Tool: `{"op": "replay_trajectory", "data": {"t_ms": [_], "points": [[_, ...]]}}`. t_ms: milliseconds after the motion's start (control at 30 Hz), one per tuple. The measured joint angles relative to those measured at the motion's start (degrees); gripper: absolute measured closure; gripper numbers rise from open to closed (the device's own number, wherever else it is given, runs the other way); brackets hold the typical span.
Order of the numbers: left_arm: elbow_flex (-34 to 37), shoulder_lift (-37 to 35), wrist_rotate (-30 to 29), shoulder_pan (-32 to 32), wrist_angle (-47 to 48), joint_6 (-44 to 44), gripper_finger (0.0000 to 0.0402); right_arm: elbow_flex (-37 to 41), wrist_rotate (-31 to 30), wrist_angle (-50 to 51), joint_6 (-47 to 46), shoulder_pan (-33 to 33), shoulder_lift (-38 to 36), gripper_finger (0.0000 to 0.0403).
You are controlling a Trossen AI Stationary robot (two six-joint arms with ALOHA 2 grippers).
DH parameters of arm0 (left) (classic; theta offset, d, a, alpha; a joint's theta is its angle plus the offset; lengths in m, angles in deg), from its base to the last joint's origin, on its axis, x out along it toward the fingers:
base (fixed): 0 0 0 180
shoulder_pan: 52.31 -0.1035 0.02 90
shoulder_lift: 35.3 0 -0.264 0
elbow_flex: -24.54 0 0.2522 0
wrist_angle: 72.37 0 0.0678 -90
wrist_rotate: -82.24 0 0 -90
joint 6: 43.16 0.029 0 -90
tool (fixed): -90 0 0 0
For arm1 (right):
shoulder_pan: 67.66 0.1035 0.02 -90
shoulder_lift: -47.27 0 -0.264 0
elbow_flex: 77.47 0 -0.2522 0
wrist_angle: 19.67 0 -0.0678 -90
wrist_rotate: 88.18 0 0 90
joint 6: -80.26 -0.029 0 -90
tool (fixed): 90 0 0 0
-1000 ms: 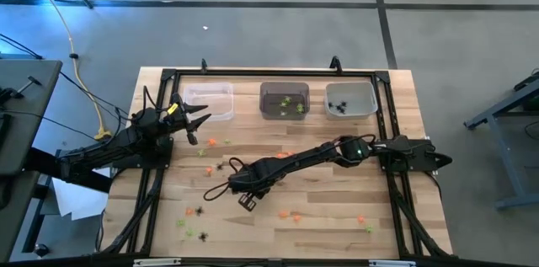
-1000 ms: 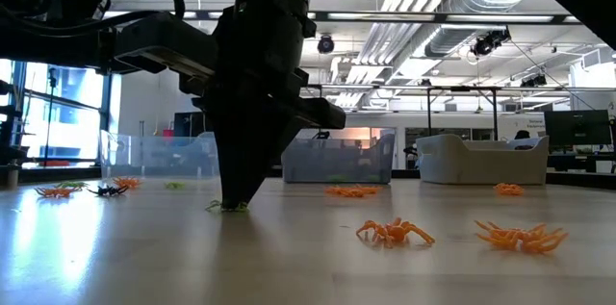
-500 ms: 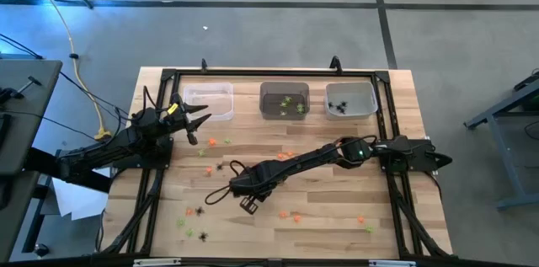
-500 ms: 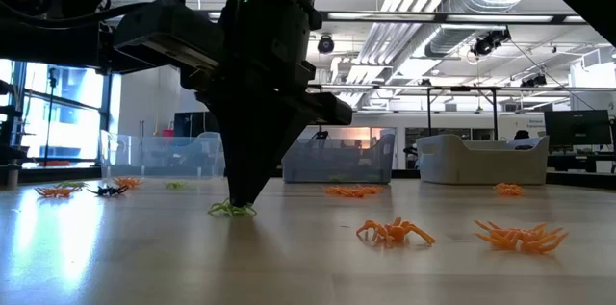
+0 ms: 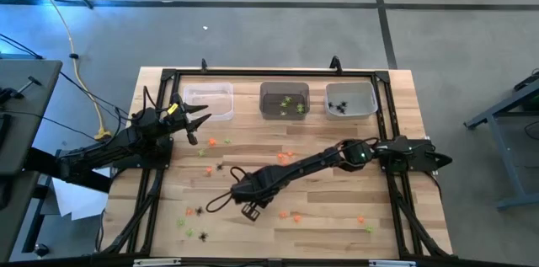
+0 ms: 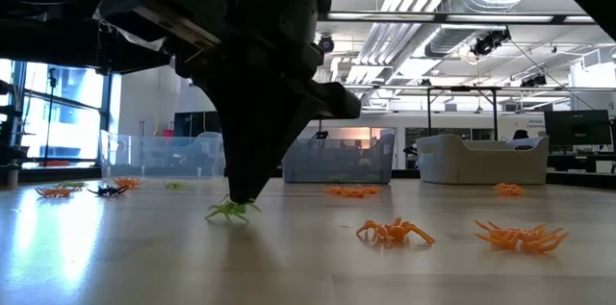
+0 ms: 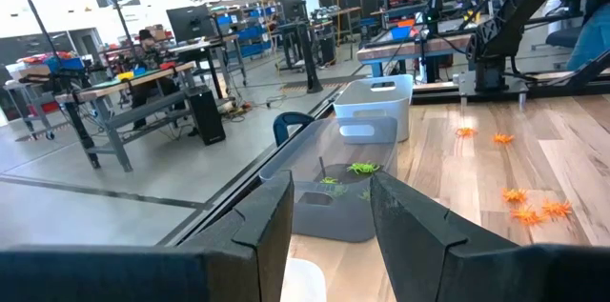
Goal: Sort Halloween decoration
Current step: Put the green spider toy into the black bin
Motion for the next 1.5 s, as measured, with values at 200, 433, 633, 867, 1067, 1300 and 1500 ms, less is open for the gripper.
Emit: {"op": "replay_trajectory", "data": {"t_ms": [200,433,633,867,1067,1300,1500], "points": [[0.0,0.0,0.0,0.0,0.0,0.0,0.0271,-2.5,-2.4,3.1,0.2,0.0,-2.3,0.0403],[0.0,0.0,0.0,0.0,0.0,0.0,0.0271,-2.6,-9.7,7.7,-0.9,0.0,-8.1,0.0403],[0.0,0.0,0.0,0.0,0.0,0.0,0.0271,-2.8,-17.1,11.5,-1.3,-0.7,-12.6,0.0403],[0.0,0.0,0.0,0.0,0.0,0.0,0.0271,-2.7,-20.2,20.8,1.9,-6.8,-13.9,0.0403],[0.0,0.0,0.0,0.0,0.0,0.0,0.0271,-2.7,-21.6,23.1,10.1,-17.1,-13.9,0.0403],[0.0,0.0,0.0,0.0,0.0,0.0,0.0271,-2.7,-20.8,22.0,19.4,-31.3,-13.9,0.0403],[0.0,0.0,0.0,0.0,0.0,0.0,0.0271,-1.6,-17.8,20.0,23.7,-38.0,-13.8,0.0403]]}}
